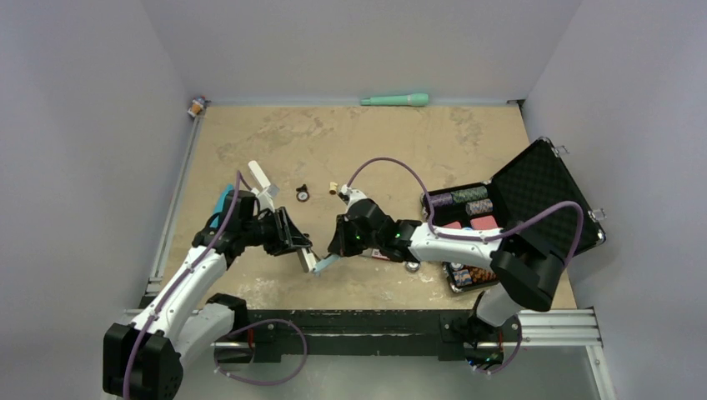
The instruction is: Unload the staples from the stapler
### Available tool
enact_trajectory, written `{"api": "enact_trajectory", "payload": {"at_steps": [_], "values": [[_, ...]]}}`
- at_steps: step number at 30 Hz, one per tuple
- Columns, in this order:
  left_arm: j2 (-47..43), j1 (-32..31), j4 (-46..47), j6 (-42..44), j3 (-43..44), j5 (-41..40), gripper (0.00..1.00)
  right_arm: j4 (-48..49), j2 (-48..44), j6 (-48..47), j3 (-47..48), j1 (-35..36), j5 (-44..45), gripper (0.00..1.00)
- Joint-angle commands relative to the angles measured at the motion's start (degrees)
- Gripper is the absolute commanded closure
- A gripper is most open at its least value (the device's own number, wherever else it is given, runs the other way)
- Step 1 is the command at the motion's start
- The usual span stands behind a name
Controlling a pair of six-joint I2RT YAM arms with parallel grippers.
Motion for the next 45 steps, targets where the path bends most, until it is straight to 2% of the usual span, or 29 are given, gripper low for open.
{"api": "enact_trajectory", "payload": {"at_steps": [1,2,6,7,9,12,20,26,35,41,45], "values": [[-0.71,-0.03,2.55,0.14,2.78,0.59,1.0,-4.46,-6.4,-0.72,-1.28,0.21,2.47,0.98],[-0.87,-0.05,2.48,0.06,2.71,0.57,1.0,-5.78,-7.8,-0.97,-1.28,0.25,2.75,0.9],[-2.1,-0.06,1.72,-0.05,2.1,0.51,1.0,-11.85,-14.22,-0.43,-0.83,0.26,8.22,0.38],[-2.51,-0.06,1.45,-0.06,1.95,0.38,1.0,-13.46,-15.97,-0.36,-0.5,0.25,9.35,0.31],[-3.41,-0.04,1.04,-0.04,1.73,0.25,1.0,-15.24,-19.2,-0.63,-0.09,0.22,10.09,0.24],[-4.43,-0.04,0.94,-0.32,1.5,0.6,1.0,-13.87,-23.88,-1.57,-0.68,0.25,8.14,0.22],[-10.04,-0.06,5.49,-2.05,1.34,6.43,1.0,1.51,-31.27,-1.82,-8.07,0.25,-3.26,0.22],[-14.88,-0.05,11.22,-3.97,1.0,11.83,1.0,8.74,-34.66,-1.86,-10.73,0.28,-8.24,0.22],[-18.42,-0.04,31.24,-14.44,-3.08,20.09,1.0,15.69,-33.03,-0.91,-11.12,0.25,-12.76,0.22],[-20.14,-0.05,44.04,-21.56,-6.0,22.59,1.0,18.88,-31.29,-0.55,-10.24,0.29,-15.07,0.23],[-20.86,-0.04,49.3,-25.16,-6.26,23.25,1.0,20.36,-30.22,-0.29,-9.46,0.31,-16.54,0.23]]}}
